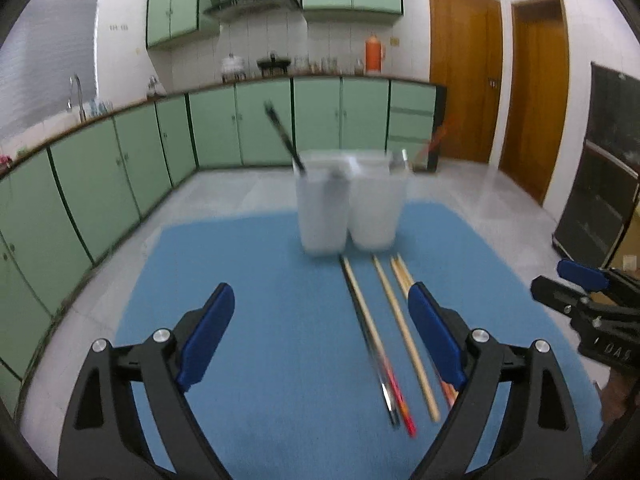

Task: Organize utensils
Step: 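Release both chopsticks into the white holder and withdraw both tools, then grasp a dark chopstick with the left tool while the right tool grasps a red-patterned chopstick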

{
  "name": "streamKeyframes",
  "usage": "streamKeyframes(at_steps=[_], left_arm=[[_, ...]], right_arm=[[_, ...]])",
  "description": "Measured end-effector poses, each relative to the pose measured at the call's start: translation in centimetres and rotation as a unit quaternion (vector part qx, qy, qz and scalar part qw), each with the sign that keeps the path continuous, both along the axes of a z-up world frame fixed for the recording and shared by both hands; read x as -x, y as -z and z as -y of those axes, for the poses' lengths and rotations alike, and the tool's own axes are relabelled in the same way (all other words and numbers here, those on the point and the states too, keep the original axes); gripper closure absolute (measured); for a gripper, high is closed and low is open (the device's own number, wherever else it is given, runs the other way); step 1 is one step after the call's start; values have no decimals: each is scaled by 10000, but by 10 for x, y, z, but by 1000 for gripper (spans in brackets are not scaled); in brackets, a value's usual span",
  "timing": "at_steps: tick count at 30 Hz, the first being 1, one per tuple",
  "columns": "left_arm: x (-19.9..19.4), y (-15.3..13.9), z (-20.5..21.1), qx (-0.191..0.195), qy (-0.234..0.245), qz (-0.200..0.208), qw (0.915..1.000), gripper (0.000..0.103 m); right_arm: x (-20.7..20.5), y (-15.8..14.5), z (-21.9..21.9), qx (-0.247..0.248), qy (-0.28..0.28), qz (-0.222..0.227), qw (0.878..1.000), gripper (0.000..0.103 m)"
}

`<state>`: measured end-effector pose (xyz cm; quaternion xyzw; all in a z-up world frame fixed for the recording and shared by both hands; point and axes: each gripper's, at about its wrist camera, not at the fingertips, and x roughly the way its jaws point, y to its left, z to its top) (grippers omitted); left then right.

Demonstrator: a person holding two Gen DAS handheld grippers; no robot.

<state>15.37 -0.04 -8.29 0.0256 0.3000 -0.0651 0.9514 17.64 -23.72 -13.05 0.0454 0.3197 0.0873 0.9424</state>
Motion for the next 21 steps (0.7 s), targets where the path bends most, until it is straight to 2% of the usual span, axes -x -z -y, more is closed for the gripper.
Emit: streamKeyframes(at_steps=[4,9,14,21], left_arm=[[16,29,-3,-61,-11,-407,9992,17],[31,53,-9,-170,-52,-738,9971,17],[41,65,-12,-189,-135,-914,9955,17],[43,68,-10,-156,-148,-983,9949,17]], right_arm=[[14,27,-9,4,-17,-380,9993,40],[28,48,-12,69,-40,-673,9977,49],[38,62,-22,108,-214,-857,9960,61],[42,70,-37,251,-414,-972,9941,72]])
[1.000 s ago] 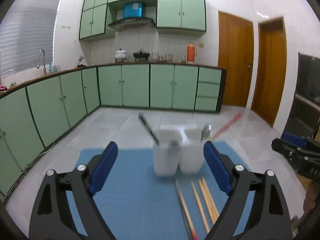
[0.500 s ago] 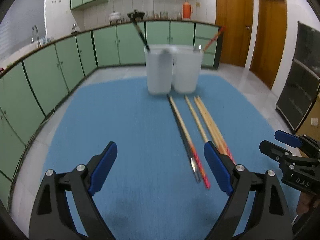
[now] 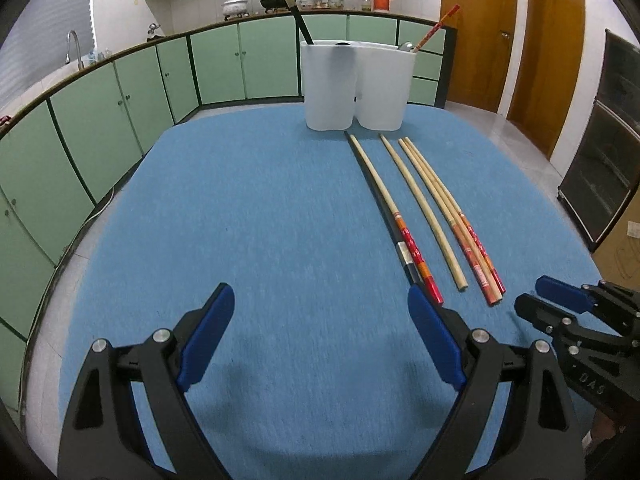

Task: Organize utensils
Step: 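Grasp a dark chopstick with the left tool while the right tool grasps a red-patterned chopstick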

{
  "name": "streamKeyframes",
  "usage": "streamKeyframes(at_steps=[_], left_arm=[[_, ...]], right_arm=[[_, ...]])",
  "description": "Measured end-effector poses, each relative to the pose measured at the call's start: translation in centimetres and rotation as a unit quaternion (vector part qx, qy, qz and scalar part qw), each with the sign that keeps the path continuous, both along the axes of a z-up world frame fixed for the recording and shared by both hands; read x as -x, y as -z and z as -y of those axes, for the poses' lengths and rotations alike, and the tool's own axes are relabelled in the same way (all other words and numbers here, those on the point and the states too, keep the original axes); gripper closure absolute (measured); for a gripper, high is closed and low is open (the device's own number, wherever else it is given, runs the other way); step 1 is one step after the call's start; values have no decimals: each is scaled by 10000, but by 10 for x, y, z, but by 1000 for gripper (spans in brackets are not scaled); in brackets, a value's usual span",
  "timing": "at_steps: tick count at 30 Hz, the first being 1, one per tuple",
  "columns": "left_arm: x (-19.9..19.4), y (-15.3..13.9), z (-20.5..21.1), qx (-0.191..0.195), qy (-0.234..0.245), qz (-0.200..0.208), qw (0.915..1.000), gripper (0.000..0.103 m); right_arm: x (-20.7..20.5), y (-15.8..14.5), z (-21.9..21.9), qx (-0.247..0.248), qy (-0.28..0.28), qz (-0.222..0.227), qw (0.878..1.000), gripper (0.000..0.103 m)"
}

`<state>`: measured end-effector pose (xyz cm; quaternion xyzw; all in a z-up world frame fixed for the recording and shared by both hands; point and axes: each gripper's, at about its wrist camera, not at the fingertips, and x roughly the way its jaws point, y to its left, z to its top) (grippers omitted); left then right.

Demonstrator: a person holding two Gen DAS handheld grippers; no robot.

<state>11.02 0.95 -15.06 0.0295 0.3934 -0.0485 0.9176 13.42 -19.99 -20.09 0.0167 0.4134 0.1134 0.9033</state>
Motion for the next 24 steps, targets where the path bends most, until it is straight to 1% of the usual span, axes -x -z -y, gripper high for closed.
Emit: streamKeyframes(at_steps=[2,6,10,16,17,19,22,24], left_arm=[[0,0,1,13,7,-13,10000,17],[-2,1,3,23,13,-32,10000,17],[-2,2,3,46,2,-56,10000,17],[-3,4,4,55,2,-88,9999,17],[-3,4,4,54,1,-92,9999,17],[-4,4,4,60,11,-104,9999,17],[-5,4,8,86,64,-113,9999,17],[-4,4,10,105,119,-121,9998,20]], right_arm=[[0,1,-2,32,-17,-32,10000,77],[-2,3,-5,83,-22,12,10000,79],[-5,4,-11,140,-69,58,9999,84],[-11,4,-22,253,-126,152,9995,87],[-12,5,-23,274,-126,170,9994,90],[-12,5,-21,284,-83,174,9994,96],[-12,5,-12,242,81,165,9995,97],[-12,4,-4,207,165,143,9995,97]])
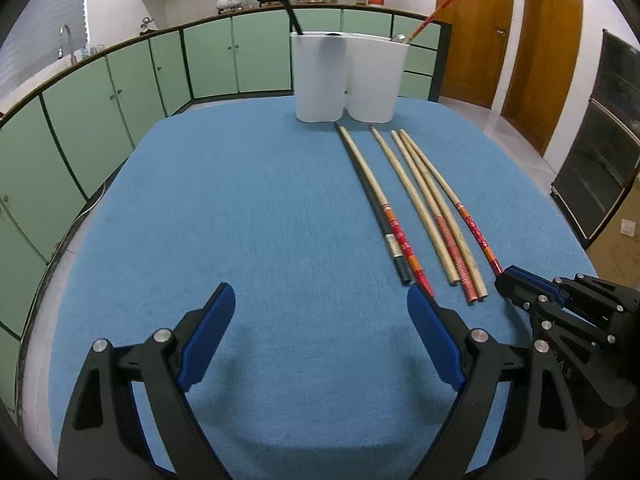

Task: Organize utensils
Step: 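Grasp a dark chopstick with the left tool while the right tool grasps a red-patterned chopstick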

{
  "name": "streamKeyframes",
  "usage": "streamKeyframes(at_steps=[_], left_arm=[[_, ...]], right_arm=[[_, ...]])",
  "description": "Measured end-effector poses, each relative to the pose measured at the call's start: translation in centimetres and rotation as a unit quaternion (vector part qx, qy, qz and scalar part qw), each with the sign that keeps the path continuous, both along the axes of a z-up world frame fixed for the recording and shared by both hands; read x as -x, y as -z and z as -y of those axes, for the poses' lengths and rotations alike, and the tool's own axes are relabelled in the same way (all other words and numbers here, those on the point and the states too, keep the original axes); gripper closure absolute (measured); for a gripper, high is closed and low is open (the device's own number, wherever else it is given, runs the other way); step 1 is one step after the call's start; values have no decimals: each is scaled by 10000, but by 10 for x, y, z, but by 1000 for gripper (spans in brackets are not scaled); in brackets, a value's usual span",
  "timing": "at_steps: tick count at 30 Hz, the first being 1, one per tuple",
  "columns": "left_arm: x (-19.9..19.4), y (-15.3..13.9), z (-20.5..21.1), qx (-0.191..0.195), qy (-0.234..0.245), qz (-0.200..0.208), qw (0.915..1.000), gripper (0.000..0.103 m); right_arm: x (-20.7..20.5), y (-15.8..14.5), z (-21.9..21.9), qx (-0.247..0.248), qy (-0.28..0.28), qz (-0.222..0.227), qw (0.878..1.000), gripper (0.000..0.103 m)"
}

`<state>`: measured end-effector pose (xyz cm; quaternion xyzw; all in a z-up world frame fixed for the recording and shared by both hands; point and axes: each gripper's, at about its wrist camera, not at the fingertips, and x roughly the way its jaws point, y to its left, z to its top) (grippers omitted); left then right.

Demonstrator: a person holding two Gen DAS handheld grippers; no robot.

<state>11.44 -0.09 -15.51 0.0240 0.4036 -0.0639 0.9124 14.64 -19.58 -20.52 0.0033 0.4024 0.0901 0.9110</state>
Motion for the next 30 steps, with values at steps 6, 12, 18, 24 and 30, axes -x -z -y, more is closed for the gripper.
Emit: streamKeyframes(at_steps=[6,12,18,24,30], left_arm=[[-7,5,21,-19,201,-76,9998,27],[-18,20,32,-75,135,-305,9994,34],[-21,24,35,-53,13,-347,9994,35],[-24,23,37,27,-29,-363,9993,51],[-27,21,42,200,136,-346,9991,92]], right_arm=[[-2,0,13,-106,112,-16,9999,97],[-2,1,16,-200,109,-7,9997,97],[-2,3,18,-307,111,0,9995,97],[-2,3,19,-399,122,-9,9991,97],[-3,3,20,-463,126,-18,9988,97]])
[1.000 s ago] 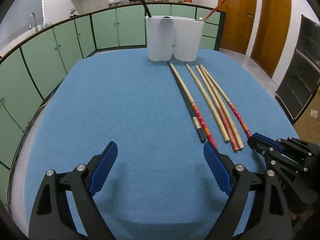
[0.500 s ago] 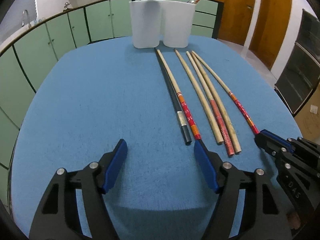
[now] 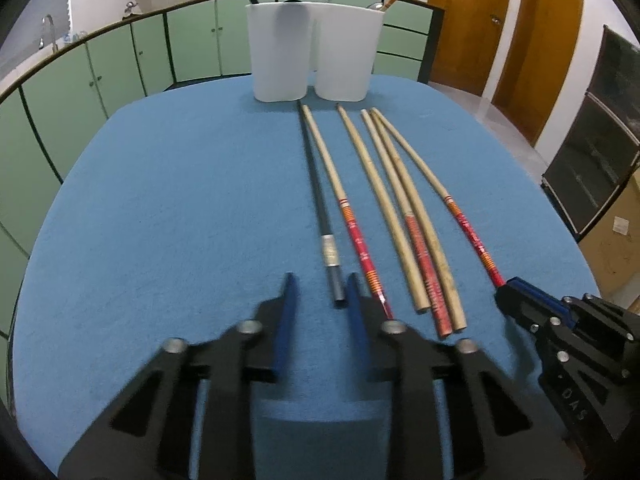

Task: Organize utensils
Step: 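Grasp a dark chopstick with the left tool while the right tool grasps a red-patterned chopstick, then lift both chopsticks and lower them into the white holder with both tools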

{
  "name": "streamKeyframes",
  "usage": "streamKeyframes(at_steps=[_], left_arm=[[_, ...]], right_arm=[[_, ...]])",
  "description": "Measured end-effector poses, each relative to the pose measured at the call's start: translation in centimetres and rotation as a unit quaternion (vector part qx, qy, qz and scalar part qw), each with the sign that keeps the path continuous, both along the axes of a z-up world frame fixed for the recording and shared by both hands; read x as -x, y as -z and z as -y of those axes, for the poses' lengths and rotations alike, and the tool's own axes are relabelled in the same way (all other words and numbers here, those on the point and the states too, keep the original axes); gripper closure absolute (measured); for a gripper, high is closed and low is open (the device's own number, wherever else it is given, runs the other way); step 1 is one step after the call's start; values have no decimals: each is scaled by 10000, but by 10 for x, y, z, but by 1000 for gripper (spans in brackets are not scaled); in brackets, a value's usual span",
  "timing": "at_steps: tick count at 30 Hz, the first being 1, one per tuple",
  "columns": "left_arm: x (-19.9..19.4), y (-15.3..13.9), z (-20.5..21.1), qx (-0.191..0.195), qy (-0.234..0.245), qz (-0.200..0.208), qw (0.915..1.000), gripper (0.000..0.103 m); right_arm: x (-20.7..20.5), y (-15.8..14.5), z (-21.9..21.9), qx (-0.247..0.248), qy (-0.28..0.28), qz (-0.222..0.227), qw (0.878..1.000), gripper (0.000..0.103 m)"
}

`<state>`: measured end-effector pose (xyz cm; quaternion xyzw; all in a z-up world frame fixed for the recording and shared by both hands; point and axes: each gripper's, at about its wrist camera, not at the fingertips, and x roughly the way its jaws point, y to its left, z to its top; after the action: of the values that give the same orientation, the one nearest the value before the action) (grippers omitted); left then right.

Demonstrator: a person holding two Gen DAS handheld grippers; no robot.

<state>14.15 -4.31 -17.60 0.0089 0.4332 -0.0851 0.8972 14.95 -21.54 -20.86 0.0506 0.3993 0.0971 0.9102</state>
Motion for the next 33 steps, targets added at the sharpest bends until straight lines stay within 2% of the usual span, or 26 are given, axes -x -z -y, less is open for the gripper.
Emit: streamKeyframes(at_steps=[1,4,9,11,14,16,18,23,26,33], left_arm=[[1,0,-1,33,-14,-5,10000,96],[2,0,-6,88,-62,-34,9999,96],[1,0,-1,-64,-89,-17,9999,92],[-1,0,0,-52,-93,-16,9999,87],[-3,1,1,-49,-125,0,9999,86],[-2,1,2,-79,-125,8,9999,89],[-2,1,1,-61,-126,10,9999,96],[6,-4,-5,43,-188,-8,9998,97],[14,-16,-9,7,-157,115,9998,97],[33,-70,-16,-170,-115,839,9963,97]], right_arm=[[0,0,0,-11,1,-2,10000,97],[0,0,1,-54,4,-5,10000,97],[0,1,0,-49,30,-9,10000,97],[-1,1,-1,-36,38,-11,10000,97],[-3,2,-1,-29,47,-20,10000,97],[-3,2,-2,5,52,-15,10000,97],[-3,1,-3,45,73,-7,10000,97],[0,-3,-2,79,82,13,9999,97],[4,-15,0,178,54,140,9997,97],[12,-66,15,216,135,719,9971,97]])
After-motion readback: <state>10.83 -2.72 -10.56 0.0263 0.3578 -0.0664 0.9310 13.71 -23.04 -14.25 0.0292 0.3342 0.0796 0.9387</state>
